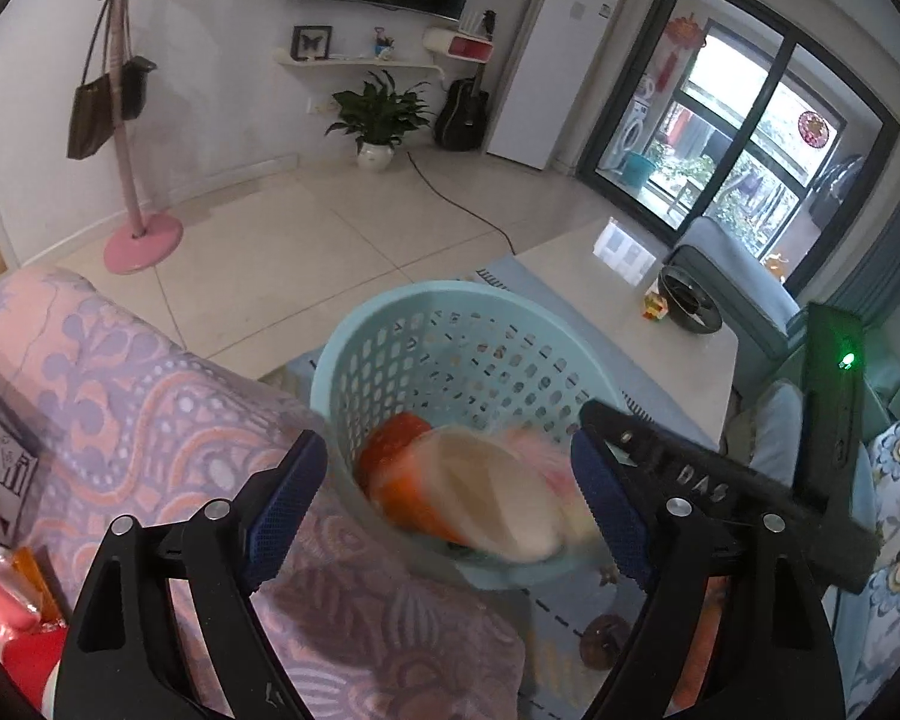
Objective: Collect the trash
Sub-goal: 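Carry the cup and bottle over the blue basket and open both grippers, then grasp the white milk carton with the left gripper while the right grasps the red-white snack bag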
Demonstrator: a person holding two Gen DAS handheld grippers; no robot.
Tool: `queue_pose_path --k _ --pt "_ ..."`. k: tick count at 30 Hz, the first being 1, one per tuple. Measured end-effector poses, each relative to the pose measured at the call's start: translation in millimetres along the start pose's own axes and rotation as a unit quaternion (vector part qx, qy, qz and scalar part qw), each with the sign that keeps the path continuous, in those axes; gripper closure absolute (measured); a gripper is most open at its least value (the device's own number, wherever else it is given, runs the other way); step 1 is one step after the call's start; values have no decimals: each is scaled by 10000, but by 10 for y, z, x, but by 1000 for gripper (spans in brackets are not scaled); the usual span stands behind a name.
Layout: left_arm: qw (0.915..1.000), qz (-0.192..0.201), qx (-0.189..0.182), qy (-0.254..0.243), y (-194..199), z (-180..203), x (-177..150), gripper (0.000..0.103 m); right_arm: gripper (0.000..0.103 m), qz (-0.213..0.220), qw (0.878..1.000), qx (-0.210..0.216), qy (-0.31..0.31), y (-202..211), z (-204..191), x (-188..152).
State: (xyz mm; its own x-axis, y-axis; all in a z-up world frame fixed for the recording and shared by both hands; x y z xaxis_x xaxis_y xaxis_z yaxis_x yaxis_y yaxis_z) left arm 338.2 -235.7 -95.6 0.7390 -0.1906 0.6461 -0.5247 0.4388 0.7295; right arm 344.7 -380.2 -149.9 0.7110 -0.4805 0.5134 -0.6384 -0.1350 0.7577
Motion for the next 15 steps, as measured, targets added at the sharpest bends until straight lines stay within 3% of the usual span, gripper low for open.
queue_pose_path --k 7,15 --pt "9994 266 -118 186 356 -50 -55 22 53 78 9997 133 185 220 -158 -77" --pt "9950 890 -256 374 1188 -188 -231 21 53 370 9926 524 1029 777 -839 -351"
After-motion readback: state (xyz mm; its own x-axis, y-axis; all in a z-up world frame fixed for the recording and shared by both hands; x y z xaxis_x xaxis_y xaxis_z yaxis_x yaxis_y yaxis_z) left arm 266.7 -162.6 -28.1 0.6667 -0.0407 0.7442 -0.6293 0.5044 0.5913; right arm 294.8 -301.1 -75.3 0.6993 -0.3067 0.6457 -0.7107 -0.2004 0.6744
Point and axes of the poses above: each gripper's, at about its wrist camera, not at the fingertips, and y roughly against the way its jaws point, z to its right, x to its top, the point moved 7 cm from there along -y, roughly the way its jaws point, and after that the axes turned 4 degrees about -y, right-handed, at the moved point
